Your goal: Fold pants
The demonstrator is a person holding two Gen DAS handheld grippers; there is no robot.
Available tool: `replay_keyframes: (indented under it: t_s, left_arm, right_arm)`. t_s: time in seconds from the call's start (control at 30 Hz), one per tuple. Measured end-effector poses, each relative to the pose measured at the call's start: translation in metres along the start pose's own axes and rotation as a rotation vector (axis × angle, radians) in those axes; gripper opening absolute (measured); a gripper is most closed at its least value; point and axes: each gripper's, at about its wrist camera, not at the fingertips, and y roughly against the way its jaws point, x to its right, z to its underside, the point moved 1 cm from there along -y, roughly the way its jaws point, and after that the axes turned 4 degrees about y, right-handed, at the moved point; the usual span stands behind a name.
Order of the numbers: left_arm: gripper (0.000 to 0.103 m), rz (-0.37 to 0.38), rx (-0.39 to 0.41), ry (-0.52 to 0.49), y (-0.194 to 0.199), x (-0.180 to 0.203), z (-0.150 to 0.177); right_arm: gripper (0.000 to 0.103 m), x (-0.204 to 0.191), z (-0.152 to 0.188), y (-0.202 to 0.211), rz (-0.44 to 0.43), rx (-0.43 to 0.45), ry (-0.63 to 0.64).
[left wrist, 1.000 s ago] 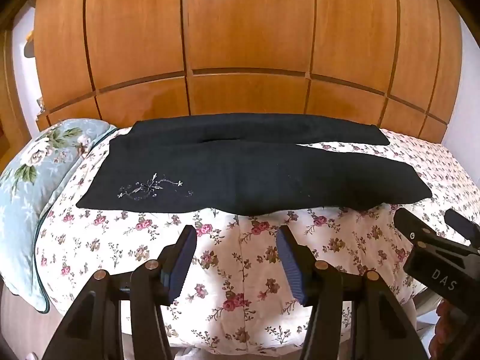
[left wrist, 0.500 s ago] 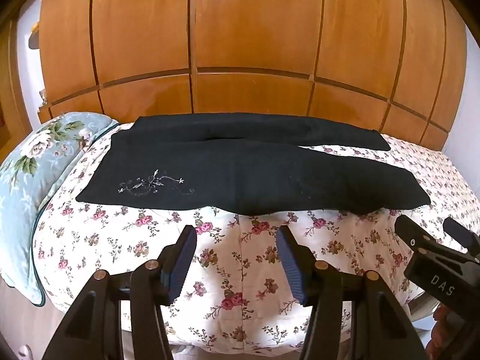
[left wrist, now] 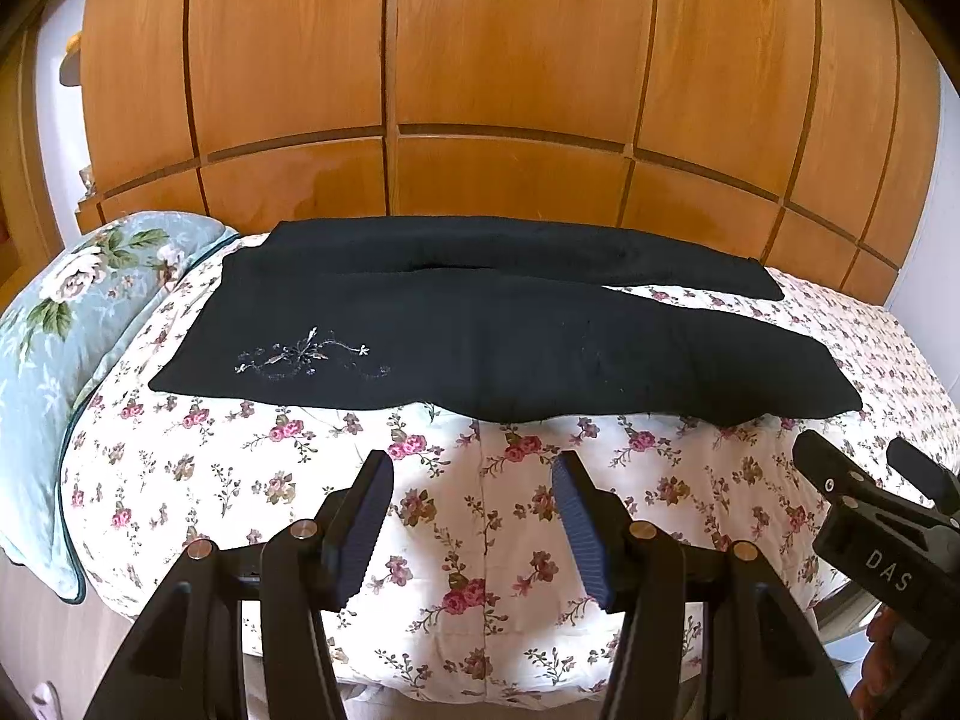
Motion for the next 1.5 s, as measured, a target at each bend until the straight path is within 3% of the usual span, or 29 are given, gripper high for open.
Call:
replay_keyframes:
  t_s: [1.5]
  left_arm:
    - [0.056, 0.004, -0.059, 0.031, -0.026, -0.013, 0.007]
  right_arm:
    - [0.103, -0.001, 0.009, -0.021, -0.015, -0.040, 0.026]
